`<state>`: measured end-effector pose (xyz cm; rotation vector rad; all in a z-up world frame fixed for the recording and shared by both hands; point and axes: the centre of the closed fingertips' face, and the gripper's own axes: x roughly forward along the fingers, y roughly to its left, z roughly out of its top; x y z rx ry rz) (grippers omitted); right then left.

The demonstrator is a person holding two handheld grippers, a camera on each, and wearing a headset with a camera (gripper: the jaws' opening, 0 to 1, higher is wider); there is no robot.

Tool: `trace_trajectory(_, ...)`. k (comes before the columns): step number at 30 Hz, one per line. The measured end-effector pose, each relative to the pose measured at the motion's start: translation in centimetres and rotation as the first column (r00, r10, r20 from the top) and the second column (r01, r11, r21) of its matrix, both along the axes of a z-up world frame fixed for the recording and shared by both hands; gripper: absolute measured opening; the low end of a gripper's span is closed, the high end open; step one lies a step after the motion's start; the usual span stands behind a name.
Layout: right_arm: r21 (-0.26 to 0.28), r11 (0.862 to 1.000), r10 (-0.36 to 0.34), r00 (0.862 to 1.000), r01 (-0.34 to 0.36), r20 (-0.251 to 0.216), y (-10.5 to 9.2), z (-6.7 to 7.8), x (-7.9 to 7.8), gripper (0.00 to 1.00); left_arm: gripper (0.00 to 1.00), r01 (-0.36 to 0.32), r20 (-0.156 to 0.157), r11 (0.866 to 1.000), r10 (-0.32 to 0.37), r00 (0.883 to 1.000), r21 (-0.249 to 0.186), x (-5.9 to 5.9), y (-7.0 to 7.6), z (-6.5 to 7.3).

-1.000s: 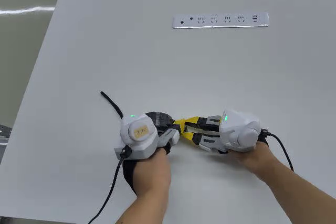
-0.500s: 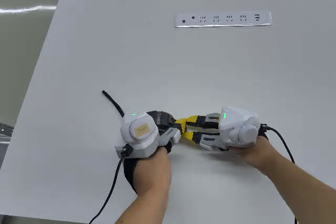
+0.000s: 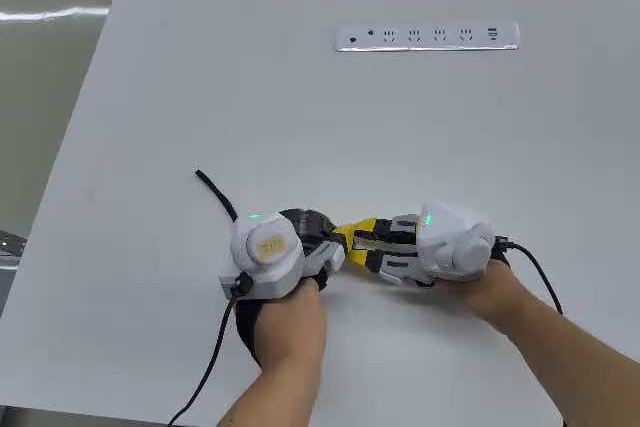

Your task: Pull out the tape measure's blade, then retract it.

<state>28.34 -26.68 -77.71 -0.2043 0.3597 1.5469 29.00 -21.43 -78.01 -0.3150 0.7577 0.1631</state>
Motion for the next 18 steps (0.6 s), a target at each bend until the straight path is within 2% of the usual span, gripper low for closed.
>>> trace_trajectory(3,0.029,1.000,-0.009,1.000,0.009,-0.021,-0.05,0.41,0.11,0.15,0.74,-0.013,0.010,1.000,0.013,1.000,-0.013,0.15,0.10,0.16)
trace_trajectory(4,0.023,1.000,-0.007,1.000,0.008,-0.019,-0.02,0.33,0.06,0.15,0.74,-0.019,0.013,1.000,0.019,1.000,-0.021,0.21,0.15,0.18)
trace_trajectory(6,0.020,1.000,-0.004,1.000,0.004,-0.006,0.07,0.38,0.03,0.15,0.74,-0.012,0.012,1.000,0.012,1.000,-0.013,0.18,0.10,0.14)
trace_trajectory(17,0.019,1.000,-0.011,1.000,0.012,-0.014,0.05,0.32,-0.01,0.16,0.75,0.020,0.004,1.000,-0.020,1.000,0.018,-0.03,0.01,-0.07)
trace_trajectory(18,-0.025,1.000,-0.003,1.000,0.003,-0.021,-0.15,-0.39,-0.20,0.16,0.75,0.028,0.000,0.999,-0.028,1.000,0.023,-0.09,-0.06,-0.13)
